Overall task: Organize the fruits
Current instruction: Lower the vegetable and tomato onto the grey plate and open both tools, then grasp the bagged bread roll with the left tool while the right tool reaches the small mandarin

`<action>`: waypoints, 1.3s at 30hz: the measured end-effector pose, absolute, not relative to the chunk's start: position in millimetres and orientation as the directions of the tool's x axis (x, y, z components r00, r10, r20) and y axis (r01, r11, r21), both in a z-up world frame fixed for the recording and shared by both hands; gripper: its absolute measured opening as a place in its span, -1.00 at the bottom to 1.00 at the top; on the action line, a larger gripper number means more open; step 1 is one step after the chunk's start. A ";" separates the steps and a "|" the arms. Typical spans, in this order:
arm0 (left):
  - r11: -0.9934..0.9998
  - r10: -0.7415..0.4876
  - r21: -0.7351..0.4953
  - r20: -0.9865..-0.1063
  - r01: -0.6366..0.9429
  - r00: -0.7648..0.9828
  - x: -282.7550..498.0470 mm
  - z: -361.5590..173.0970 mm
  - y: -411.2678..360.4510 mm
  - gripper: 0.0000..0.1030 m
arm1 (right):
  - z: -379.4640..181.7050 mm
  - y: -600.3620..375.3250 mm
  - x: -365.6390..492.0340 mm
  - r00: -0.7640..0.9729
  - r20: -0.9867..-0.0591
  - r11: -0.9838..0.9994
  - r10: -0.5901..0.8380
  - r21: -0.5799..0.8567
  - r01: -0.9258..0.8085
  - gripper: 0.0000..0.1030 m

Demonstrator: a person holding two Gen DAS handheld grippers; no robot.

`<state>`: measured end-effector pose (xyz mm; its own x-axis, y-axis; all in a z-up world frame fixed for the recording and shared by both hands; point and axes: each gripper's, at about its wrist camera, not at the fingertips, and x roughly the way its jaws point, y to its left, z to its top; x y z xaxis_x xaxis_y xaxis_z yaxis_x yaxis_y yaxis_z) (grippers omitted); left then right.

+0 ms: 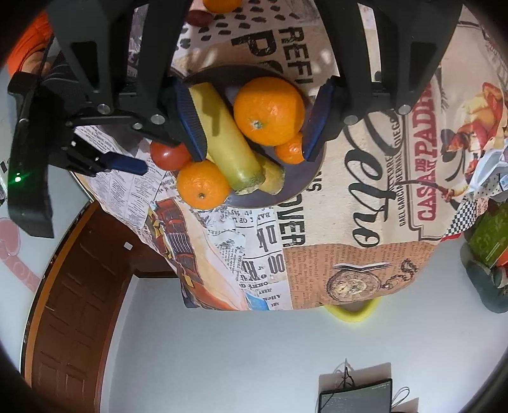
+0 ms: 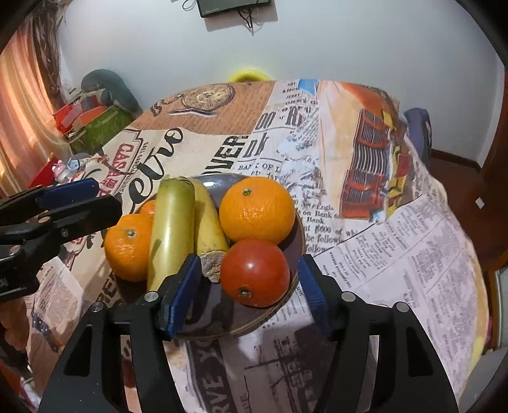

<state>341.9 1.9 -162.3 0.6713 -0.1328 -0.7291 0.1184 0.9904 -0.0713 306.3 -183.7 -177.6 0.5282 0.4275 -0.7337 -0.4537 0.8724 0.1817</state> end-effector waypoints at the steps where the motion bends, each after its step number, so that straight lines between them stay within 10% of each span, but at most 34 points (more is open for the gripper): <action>1: 0.991 -0.130 -0.071 -0.728 0.115 0.673 338.8 -160.2 3.4 0.20 | -175.6 -183.7 304.2 0.532 -0.732 0.873 0.426 0.179 -0.454 0.16; 22: 0.999 -0.044 -0.028 -0.709 0.035 0.704 230.5 -114.9 33.3 0.30 | -97.3 -191.4 196.5 0.621 -0.639 0.859 0.454 0.126 -0.497 0.16; 39: 0.996 -0.093 -0.075 -0.848 0.056 0.521 173.9 -194.2 21.5 0.30 | -115.1 -196.6 155.6 0.597 -0.680 0.865 0.426 0.113 -0.489 0.16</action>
